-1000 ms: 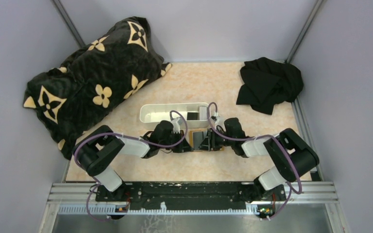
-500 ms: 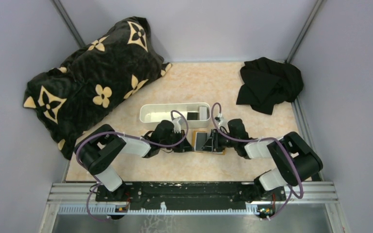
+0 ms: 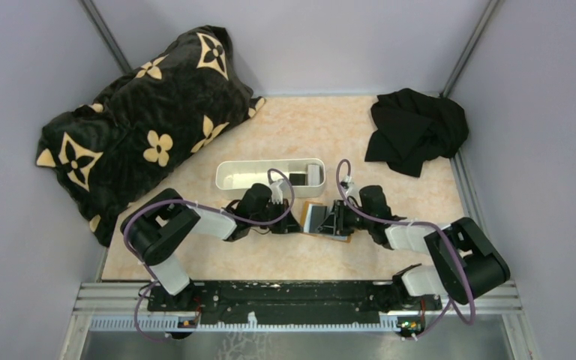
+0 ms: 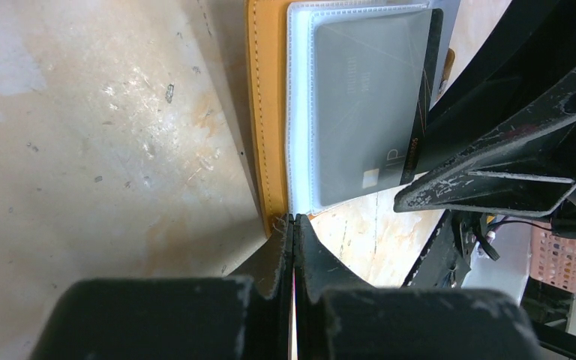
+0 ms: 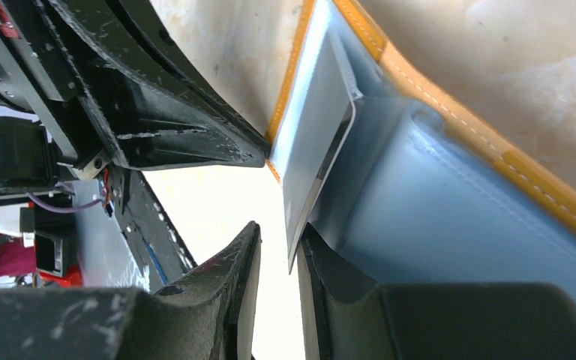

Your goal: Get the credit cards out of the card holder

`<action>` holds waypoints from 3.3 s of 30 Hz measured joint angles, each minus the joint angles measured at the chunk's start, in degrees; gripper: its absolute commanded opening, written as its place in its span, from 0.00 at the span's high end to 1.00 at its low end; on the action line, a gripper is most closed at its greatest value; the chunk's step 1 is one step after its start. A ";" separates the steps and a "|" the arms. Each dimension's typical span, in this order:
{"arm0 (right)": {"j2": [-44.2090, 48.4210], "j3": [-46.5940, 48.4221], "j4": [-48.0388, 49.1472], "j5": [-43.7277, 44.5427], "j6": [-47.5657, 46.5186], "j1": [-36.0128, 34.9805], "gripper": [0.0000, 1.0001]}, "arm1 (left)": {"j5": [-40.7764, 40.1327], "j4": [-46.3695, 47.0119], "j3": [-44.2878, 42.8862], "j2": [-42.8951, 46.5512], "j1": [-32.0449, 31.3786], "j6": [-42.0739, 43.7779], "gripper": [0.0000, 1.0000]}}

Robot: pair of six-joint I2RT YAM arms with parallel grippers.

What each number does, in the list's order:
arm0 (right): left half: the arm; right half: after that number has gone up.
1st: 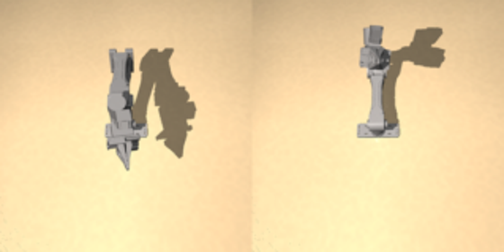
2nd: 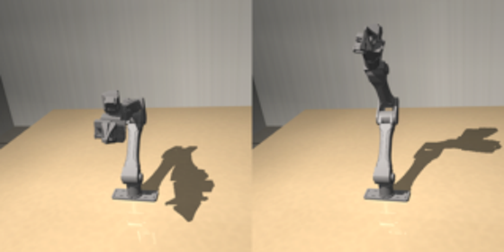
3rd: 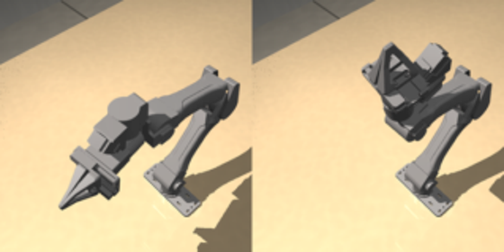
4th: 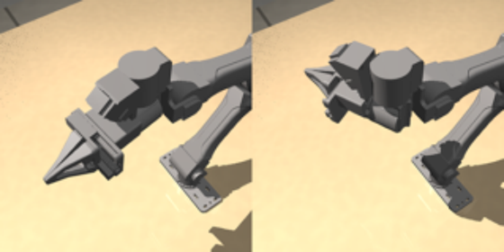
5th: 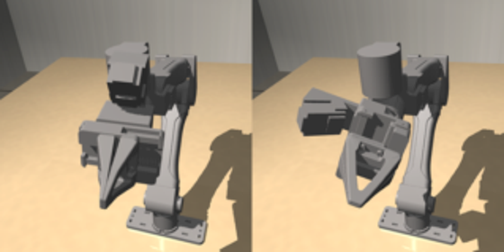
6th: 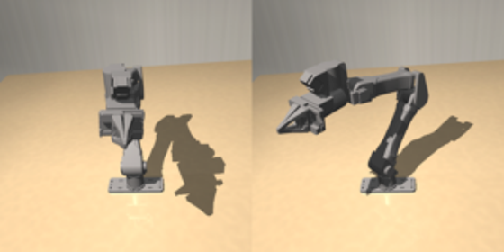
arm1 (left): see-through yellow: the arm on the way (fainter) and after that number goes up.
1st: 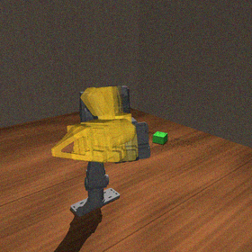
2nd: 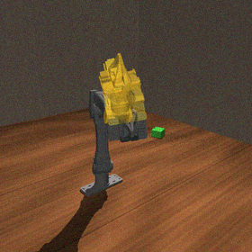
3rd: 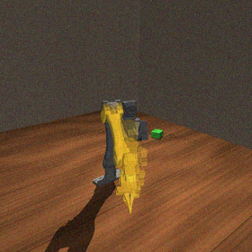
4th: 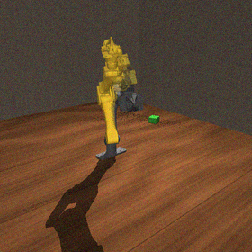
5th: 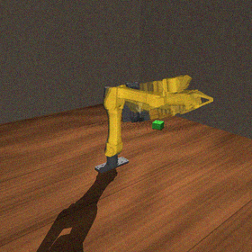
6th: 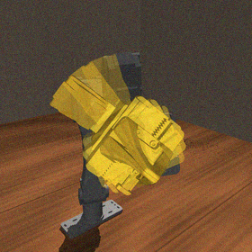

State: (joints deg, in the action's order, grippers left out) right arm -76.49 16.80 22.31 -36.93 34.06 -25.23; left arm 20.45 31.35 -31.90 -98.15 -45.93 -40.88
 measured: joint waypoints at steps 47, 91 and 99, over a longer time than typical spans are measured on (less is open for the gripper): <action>12.13 -1.16 -11.52 4.66 -0.59 6.78 1.00 | 0.70 0.46 -0.39 -0.63 0.02 0.07 1.00; 38.16 3.06 -27.34 -2.73 5.18 9.29 1.00 | 11.98 8.66 -0.94 9.99 1.84 -4.31 0.47; 38.32 1.88 -24.87 -4.90 6.45 9.29 1.00 | 12.63 14.97 -0.17 9.38 1.84 -5.57 0.48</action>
State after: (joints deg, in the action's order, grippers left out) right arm -38.17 18.68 -2.57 -41.82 40.51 -15.94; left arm 33.08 46.33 -32.08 -88.77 -44.10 -46.46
